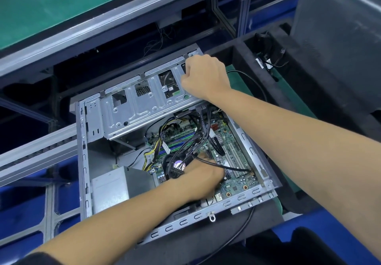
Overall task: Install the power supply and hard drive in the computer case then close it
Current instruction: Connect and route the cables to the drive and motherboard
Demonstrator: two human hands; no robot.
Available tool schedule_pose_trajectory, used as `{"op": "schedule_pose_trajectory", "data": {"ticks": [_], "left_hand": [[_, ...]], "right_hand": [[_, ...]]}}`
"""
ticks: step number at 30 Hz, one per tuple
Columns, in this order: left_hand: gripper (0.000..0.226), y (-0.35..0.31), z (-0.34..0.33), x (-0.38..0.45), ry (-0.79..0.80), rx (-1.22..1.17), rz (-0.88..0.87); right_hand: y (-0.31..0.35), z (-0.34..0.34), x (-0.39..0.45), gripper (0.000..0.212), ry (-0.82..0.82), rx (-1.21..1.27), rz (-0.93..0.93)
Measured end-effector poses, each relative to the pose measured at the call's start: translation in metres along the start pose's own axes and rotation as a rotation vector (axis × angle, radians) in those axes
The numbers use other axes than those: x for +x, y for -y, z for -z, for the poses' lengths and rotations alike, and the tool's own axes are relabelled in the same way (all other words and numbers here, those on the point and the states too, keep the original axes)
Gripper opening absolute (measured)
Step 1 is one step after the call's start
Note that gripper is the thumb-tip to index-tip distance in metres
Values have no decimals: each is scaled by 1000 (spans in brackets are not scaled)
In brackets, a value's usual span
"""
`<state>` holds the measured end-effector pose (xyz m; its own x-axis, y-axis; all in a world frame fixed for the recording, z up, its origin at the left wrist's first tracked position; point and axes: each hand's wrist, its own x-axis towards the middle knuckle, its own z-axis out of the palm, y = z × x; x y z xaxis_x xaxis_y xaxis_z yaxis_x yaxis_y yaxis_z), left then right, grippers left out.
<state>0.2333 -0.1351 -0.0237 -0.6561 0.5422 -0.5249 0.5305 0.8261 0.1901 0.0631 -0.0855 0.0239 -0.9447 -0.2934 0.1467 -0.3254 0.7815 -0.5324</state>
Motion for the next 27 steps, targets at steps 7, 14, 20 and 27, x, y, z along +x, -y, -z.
{"op": "schedule_pose_trajectory", "data": {"ticks": [7, 14, 20, 27], "left_hand": [[13, -2, 5, -3, -10, -188, -18], [16, -1, 5, -1, 26, -194, 28], [13, -3, 0, -3, -29, -207, 124], [10, -3, -1, -3, -10, -103, 155]], "right_hand": [[0, -1, 0, 17, -6, 5, 1], [-1, -2, 1, 17, -5, -3, 2], [0, -1, 1, 17, 8, -7, 1], [-1, -2, 1, 18, -1, -8, -5]]}}
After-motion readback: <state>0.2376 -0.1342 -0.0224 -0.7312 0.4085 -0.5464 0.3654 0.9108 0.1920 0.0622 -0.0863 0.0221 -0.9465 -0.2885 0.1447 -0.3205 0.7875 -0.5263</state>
